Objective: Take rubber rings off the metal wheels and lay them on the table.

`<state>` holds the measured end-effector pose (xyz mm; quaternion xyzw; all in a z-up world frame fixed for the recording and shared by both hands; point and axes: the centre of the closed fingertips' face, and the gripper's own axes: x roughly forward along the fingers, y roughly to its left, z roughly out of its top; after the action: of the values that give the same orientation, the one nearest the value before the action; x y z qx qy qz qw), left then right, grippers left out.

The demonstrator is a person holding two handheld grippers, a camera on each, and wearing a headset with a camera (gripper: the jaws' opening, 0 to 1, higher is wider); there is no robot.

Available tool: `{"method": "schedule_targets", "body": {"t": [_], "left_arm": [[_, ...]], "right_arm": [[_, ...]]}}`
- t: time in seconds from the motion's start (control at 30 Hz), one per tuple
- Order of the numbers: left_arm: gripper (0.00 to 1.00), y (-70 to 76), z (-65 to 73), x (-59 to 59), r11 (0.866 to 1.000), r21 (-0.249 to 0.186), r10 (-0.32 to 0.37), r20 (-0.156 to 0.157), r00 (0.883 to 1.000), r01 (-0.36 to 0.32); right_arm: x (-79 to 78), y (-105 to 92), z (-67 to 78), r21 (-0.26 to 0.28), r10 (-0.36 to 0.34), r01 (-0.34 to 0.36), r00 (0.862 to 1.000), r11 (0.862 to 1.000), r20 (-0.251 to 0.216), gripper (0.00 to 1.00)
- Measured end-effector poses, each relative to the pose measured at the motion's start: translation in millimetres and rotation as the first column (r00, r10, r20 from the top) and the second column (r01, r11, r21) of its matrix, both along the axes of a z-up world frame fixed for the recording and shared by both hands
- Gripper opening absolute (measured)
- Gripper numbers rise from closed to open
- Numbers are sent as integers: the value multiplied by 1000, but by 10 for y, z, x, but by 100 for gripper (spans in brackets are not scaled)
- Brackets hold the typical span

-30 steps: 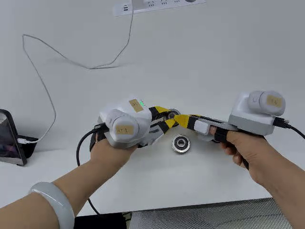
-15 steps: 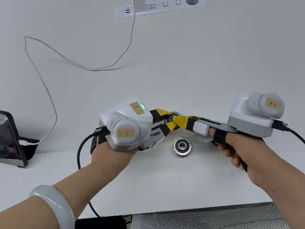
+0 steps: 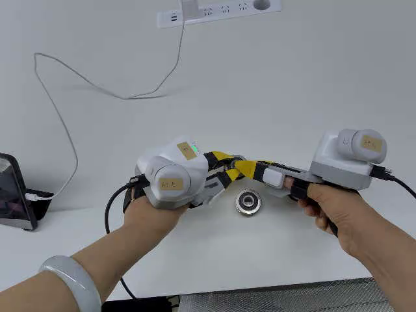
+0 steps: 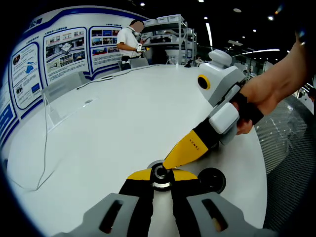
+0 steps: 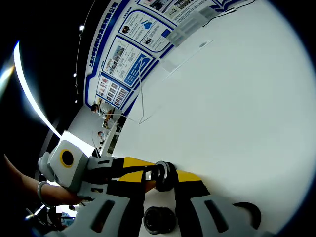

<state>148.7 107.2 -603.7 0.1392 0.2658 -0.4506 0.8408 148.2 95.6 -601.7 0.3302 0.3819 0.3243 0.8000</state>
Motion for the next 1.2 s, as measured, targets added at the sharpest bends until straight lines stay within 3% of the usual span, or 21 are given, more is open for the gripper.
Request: {"method": "schedule_targets", "body": {"t": [0.3,0.6,0.77,1.2], "left_arm": [[13,4,-4,-2,1000,0,-2,1,1000,2],[13,3,-2,-5,1000,-2,-1,0,1000,1],[13,0,3,-12,1000,-3,-3,0,1000,3],[13,1,5,-13,1000,-3,-1,-1,1000,1]], "right_arm": [[-46,16,62,6,17,-17,1000,1000,13,25],[-24,20,-10,-9,1,-1,1000,1000,0,29],[-50,10,36,-13,13,-13,1000,1000,17,27],[-61,25,18,-13,19,-19,1000,1000,11,28]]}}
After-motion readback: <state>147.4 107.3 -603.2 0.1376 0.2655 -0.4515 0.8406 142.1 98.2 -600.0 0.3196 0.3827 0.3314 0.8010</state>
